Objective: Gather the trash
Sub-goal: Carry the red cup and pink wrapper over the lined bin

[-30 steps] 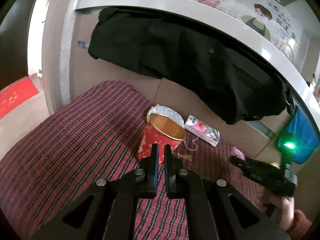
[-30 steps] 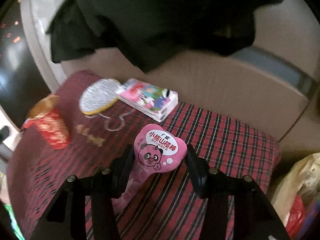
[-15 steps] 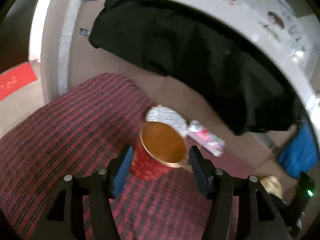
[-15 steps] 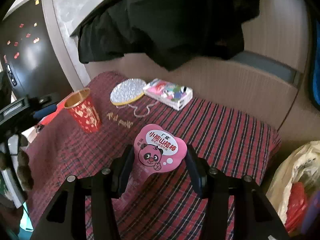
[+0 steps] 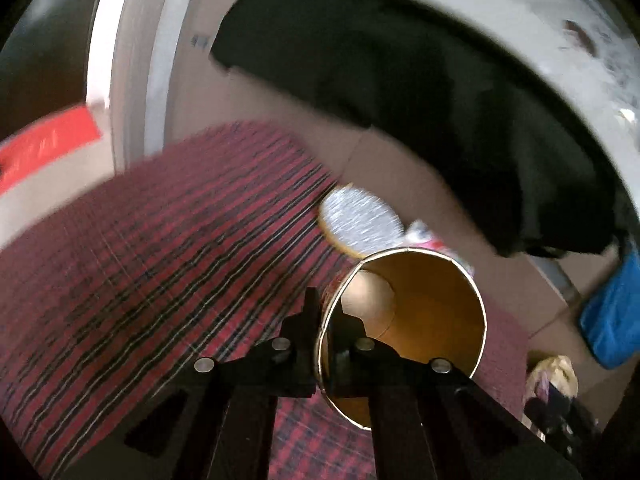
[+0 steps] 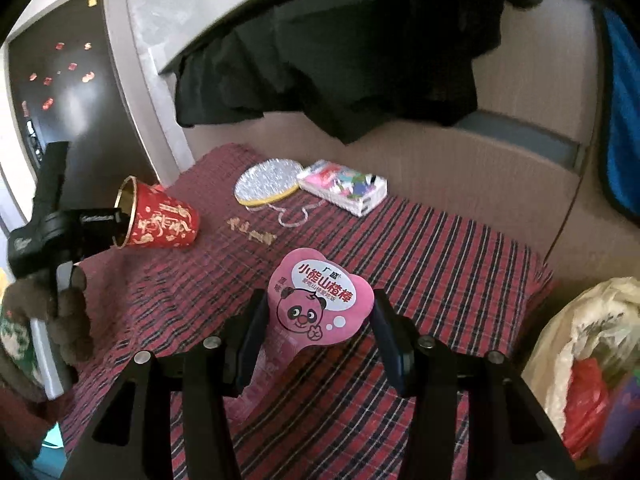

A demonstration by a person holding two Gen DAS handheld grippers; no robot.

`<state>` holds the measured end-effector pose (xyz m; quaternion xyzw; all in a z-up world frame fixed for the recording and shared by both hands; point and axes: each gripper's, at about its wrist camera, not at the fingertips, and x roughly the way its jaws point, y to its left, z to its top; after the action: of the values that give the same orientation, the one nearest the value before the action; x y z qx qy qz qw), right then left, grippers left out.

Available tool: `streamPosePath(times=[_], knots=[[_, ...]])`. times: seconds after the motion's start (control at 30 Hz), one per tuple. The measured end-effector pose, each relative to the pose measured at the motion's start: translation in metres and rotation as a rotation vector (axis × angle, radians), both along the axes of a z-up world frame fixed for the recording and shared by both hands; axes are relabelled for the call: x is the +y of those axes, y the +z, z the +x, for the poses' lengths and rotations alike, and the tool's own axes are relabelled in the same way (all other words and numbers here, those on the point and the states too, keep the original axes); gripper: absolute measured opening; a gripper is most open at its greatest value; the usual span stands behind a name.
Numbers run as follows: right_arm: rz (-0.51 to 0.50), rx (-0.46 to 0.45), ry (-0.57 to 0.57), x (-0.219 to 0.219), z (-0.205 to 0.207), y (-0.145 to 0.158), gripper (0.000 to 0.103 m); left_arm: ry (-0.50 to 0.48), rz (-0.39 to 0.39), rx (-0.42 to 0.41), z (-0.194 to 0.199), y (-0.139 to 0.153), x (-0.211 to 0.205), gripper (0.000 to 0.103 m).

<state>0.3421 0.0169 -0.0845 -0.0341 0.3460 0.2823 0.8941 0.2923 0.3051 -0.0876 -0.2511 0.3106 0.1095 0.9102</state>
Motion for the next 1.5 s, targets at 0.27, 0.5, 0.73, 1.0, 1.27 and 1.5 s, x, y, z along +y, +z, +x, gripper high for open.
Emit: streamPosePath(times=[0.27,0.5,0.73,1.0,1.27,1.5], knots=[[-0.001,-0.080,0.006,-0.018,-0.028,0.016,0.048,-0.054,0.215,-0.166,-0.059,0.055,-0.080,0.003],[-0.008,-0.181,-0.033,-0.054,-0.051,0.053,0.048,-0.146,0.319,-0.261,-0.077,0.088,-0.147,0.003],[-0.009,-0.260,-0.104,-0.110,-0.063,0.082,0.048,-0.198,0.348,-0.307,-0.075,0.102,-0.205,0.003],[-0.042,-0.308,-0.211,-0.179,-0.073,0.090,0.048,-0.325,0.370,-0.311,-0.062,0.100,-0.278,0.003],[-0.033,-0.285,-0.321,-0.241,-0.074,0.076,0.048,-0.439,0.339,-0.297,-0.041,0.083,-0.333,0.003],[-0.015,-0.265,-0.372,-0.271,-0.070,0.062,0.048,-0.506,0.327,-0.269,-0.021,0.062,-0.366,0.003]])
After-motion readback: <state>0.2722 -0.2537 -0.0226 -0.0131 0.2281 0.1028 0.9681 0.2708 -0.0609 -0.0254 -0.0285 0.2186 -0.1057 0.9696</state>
